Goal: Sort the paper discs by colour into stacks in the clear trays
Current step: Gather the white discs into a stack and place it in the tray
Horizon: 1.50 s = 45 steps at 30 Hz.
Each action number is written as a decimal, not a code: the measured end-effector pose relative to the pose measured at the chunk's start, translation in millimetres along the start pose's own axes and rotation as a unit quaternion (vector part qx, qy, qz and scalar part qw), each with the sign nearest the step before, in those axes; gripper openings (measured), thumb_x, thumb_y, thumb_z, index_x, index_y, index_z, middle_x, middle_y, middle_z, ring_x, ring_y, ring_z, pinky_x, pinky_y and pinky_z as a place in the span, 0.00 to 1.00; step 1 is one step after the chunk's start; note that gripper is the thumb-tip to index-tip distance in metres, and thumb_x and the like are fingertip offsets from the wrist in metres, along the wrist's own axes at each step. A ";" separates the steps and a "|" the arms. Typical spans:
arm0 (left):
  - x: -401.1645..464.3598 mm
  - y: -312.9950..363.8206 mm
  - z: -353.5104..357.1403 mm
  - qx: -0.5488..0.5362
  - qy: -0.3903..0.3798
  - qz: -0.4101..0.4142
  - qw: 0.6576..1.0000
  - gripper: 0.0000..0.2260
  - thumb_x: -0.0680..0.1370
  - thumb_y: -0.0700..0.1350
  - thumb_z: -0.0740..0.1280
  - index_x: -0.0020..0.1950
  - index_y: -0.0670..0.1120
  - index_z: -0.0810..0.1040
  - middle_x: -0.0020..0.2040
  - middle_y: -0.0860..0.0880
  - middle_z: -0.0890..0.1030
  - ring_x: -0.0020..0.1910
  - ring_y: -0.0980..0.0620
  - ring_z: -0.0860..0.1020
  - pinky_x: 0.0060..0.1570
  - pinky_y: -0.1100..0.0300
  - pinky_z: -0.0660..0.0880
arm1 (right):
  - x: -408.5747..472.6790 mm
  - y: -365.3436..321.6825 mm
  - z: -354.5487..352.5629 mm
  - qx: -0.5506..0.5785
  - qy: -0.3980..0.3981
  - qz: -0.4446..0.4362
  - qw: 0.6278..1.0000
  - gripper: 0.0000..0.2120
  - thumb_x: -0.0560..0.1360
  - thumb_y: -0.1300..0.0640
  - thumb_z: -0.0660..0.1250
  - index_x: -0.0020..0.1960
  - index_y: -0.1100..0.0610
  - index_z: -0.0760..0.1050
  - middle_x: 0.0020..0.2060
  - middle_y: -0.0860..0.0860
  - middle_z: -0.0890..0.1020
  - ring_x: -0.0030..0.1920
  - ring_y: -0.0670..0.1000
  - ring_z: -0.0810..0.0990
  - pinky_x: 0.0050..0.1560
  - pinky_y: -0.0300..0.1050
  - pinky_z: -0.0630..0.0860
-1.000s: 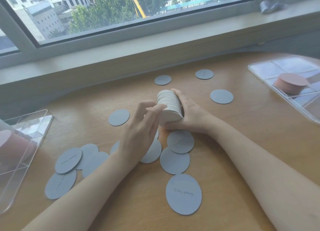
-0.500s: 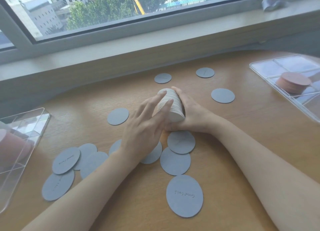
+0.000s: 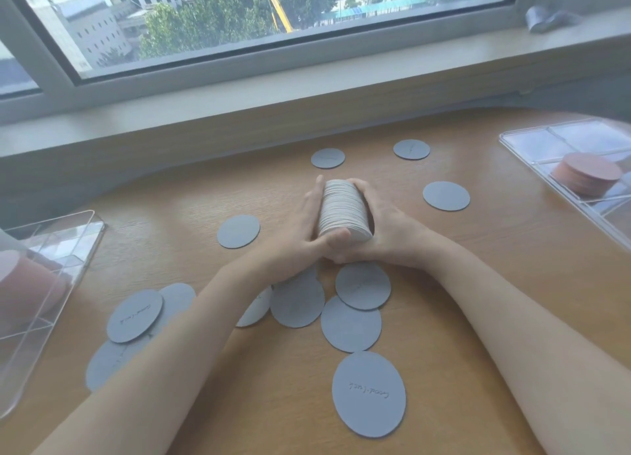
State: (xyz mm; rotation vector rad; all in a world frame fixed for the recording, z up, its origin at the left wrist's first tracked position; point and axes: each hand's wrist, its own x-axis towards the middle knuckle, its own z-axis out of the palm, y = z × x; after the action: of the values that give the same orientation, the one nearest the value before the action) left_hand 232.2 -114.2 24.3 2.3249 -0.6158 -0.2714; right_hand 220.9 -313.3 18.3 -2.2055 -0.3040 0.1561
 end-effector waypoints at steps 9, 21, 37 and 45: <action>-8.0 3.2 15.9 0.088 0.055 0.028 0.994 0.47 0.73 0.71 0.58 0.82 0.50 0.40 0.81 0.57 0.45 0.80 0.56 0.48 0.77 0.55 0.50 | -3.5 -12.2 -1.1 -0.067 -0.014 -0.010 0.998 0.62 0.62 0.45 0.82 0.80 0.48 0.41 0.77 0.46 0.55 0.76 0.43 0.53 0.78 0.50 0.51; -2.3 2.2 23.1 0.053 0.126 0.049 0.989 0.48 0.72 0.61 0.73 0.82 0.49 0.48 0.75 0.56 0.56 0.74 0.59 0.59 0.69 0.62 0.61 | -9.2 -12.1 -6.1 -0.092 -0.049 -0.014 0.994 0.65 0.64 0.47 0.81 0.80 0.48 0.34 0.70 0.41 0.60 0.68 0.36 0.53 0.75 0.45 0.48; -2.9 2.9 25.1 0.065 0.126 0.048 0.989 0.45 0.75 0.62 0.68 0.82 0.52 0.44 0.77 0.57 0.53 0.75 0.58 0.57 0.68 0.62 0.59 | 6.6 7.7 3.8 -0.167 -0.014 -0.018 0.986 0.64 0.62 0.33 0.75 0.80 0.51 0.37 0.78 0.45 0.56 0.78 0.43 0.51 0.78 0.53 0.41; -4.8 1.0 11.4 0.082 0.057 0.057 0.993 0.45 0.77 0.60 0.67 0.82 0.53 0.39 0.77 0.61 0.50 0.76 0.61 0.53 0.68 0.64 0.55 | 3.3 8.8 -0.1 -0.166 -0.028 -0.031 0.985 0.57 0.68 0.33 0.69 0.80 0.54 0.38 0.77 0.48 0.59 0.78 0.46 0.53 0.78 0.52 0.41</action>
State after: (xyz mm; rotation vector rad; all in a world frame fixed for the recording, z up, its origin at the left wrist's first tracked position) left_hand 223.6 -119.1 16.8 2.4317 -0.7345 -0.0351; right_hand 225.6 -317.6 11.3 -2.5209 -0.4574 0.1418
